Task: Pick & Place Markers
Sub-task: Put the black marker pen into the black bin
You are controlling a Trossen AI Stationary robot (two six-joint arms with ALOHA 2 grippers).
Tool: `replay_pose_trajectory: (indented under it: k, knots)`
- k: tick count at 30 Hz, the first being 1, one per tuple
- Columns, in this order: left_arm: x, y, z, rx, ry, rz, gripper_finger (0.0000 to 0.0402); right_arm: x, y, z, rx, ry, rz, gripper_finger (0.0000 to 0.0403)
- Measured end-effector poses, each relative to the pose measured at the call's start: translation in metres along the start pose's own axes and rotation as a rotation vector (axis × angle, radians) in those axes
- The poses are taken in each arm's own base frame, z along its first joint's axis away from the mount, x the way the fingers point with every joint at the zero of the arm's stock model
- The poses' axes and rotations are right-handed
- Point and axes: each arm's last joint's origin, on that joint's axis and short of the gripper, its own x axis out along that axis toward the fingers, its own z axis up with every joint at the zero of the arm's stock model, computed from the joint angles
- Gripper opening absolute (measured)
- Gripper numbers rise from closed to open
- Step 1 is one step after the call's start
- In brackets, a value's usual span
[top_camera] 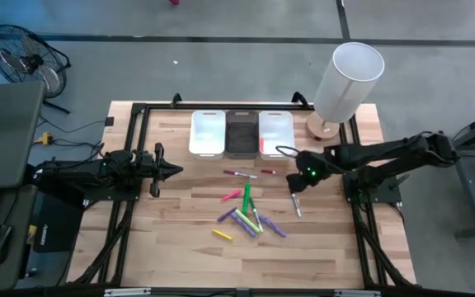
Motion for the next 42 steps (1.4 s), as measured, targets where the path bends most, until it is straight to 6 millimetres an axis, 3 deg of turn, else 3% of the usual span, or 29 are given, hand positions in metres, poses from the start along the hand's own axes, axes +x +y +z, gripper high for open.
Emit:
replay_pose_trajectory:
  k: [10,25,31,42]
  knots:
    - [0.000,0.000,0.000,0.000,0.000,0.000,0.0001,0.026,0.005,-0.016,0.039,0.045,-0.129,0.0133]
    - [0.000,0.000,0.000,0.000,0.000,0.000,0.0001,0.051,0.036,-0.004,-0.017,0.105,-0.344,0.0133]
    - [0.000,0.000,0.000,0.000,0.000,0.000,0.0001,0.067,0.038,-0.008,-0.011,0.158,-0.379,0.0133]
    - [0.000,0.000,0.000,0.000,0.000,0.000,0.0001,0.078,0.034,-0.009,0.010,0.176,-0.426,0.0133]
